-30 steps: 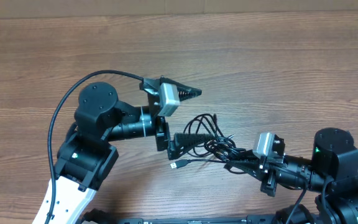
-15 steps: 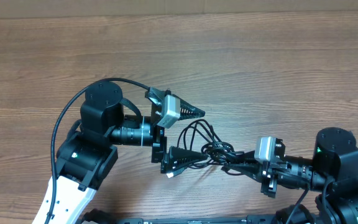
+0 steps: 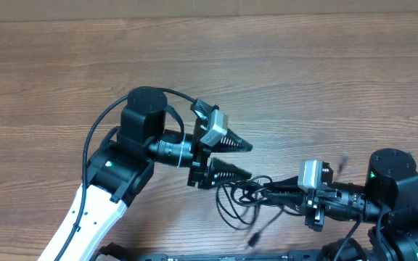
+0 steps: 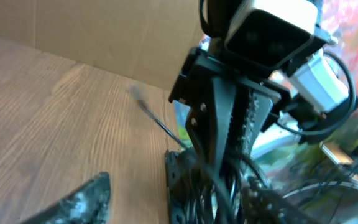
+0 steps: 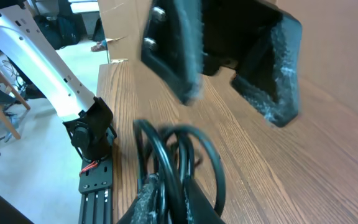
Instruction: Untangle cables
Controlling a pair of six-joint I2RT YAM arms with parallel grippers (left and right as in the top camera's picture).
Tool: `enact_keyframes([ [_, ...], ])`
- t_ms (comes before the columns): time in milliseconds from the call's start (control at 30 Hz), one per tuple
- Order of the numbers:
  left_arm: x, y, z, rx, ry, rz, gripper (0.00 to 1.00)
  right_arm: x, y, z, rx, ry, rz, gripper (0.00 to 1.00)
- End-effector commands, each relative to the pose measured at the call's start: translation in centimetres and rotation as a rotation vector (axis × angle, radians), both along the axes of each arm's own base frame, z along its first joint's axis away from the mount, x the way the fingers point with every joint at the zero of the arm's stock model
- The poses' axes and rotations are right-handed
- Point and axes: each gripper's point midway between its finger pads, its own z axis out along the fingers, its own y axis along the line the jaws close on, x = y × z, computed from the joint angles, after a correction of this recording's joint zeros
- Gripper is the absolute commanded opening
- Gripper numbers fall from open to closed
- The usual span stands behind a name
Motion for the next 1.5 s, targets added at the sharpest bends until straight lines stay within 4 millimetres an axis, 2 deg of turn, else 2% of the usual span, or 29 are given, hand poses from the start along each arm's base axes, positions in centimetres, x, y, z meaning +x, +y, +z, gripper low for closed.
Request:
enact_keyframes([
  [0,-0.7,0.0,0.6,-0.022,-0.022,-0.042,0.38,-0.6,0.1,1.2,0.022,-0.031,0.023,0.07],
  [67,-0.7,0.0,0.6,-0.022,-0.021,-0.043,0.29,-0.5,0.1,1.2,0.022,-0.032,0.023,0.07],
  [267,-0.7,0.0,0.6,-0.021,-0.018,-0.043,0.24,-0.5,0.1,1.1,0.02,-0.03,0.02,0.06],
  [333,-0.7,0.0,0.6,-0.017,0.004,-0.04,0.23,0.1,-0.1,0.9,0.007,-0.011,-0.023,0.04],
  [367,-0.7,0.0,0.6,-0.014,0.021,-0.038,0.29,0.7,-0.3,0.6,-0.002,0.011,-0.067,0.04],
  [433,-0.7,0.0,0.5,-0.006,0.045,-0.034,0.54,1.9,-0.9,0.1,-0.018,0.065,-0.16,0.04],
  [467,-0.7,0.1,0.4,-0.004,0.049,-0.032,0.61,2.4,-1.2,0.0,-0.021,0.09,-0.199,0.04],
  [667,-0.6,0.2,0.2,0.005,0.073,-0.026,0.78,5.5,-3.3,-1.0,-0.008,0.253,-0.482,0.04],
  [733,-0.6,0.2,0.2,0.011,0.096,-0.023,0.84,6.1,-3.4,-0.3,0.029,0.268,-0.514,0.04],
  [900,0.3,0.1,-0.6,0.053,0.16,0.047,0.93,6.9,-3.2,1.9,0.133,0.267,-0.533,0.04],
  [1067,1.9,0.4,-1.1,0.089,0.275,0.15,0.96,7.3,-3.1,3.2,0.189,0.262,-0.536,0.04],
  [1233,2.6,0.9,-1.0,0.092,0.346,0.187,1.0,6.8,-2.5,4.0,0.208,0.245,-0.484,0.04],
  [1467,2.7,0.7,-0.6,0.085,0.399,0.197,1.0,5.7,-1.5,5.5,0.263,0.251,-0.39,0.04],
])
